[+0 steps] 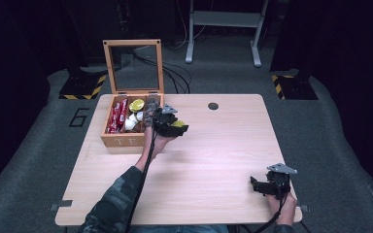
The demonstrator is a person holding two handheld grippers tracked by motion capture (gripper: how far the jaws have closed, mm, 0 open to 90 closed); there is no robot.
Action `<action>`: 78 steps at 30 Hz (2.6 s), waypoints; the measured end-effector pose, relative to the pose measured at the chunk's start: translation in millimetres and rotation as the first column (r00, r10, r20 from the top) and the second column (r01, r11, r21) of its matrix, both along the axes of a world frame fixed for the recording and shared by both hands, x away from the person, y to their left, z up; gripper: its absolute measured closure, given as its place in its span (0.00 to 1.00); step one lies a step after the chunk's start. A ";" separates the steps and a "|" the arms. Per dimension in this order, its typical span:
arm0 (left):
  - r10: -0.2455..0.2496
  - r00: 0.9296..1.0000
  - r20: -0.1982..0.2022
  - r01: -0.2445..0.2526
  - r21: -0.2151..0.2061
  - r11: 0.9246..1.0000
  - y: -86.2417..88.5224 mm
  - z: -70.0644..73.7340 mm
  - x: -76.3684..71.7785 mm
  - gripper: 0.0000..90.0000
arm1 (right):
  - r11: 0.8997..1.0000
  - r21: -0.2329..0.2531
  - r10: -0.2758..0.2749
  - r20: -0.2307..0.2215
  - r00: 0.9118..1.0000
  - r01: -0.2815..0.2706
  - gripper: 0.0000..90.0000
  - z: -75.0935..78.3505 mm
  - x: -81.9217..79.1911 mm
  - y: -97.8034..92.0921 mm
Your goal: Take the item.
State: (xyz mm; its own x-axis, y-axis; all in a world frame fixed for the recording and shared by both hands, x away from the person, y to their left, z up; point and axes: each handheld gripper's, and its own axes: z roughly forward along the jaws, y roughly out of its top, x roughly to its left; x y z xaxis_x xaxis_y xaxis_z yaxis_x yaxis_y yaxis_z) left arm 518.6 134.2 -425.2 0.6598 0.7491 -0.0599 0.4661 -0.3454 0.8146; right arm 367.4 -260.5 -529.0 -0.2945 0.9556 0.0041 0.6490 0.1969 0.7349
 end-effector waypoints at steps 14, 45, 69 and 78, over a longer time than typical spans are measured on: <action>-0.040 0.998 -0.045 0.040 0.004 0.999 -18.8 -22.7 -2.8 0.44 | 1.000 -0.002 0.002 0.000 1.000 -0.002 0.10 0.0 -0.1 -0.1; -0.068 0.980 -0.188 0.075 0.027 0.997 -42.7 -69.0 6.3 0.44 | 1.000 -0.002 0.002 0.001 1.000 -0.002 0.10 0.0 -0.1 -0.1; -0.061 0.988 -0.145 0.063 0.013 0.998 -36.4 -49.1 0.3 0.25 | 1.000 -0.002 0.003 0.000 1.000 -0.003 0.10 0.0 -0.1 -0.1; -0.072 0.992 -0.106 0.072 0.002 0.997 -22.7 -30.4 -15.0 0.19 | 1.000 0.001 -0.001 0.002 1.000 0.001 0.10 0.0 0.0 0.1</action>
State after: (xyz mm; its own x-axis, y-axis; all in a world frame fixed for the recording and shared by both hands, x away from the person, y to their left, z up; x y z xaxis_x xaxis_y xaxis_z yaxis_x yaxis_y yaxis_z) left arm 503.7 111.5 -455.6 0.7021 0.7005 -0.1283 0.5235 -0.3854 0.7599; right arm 367.4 -260.4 -529.0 -0.2931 0.9561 0.0045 0.6481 0.1953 0.7361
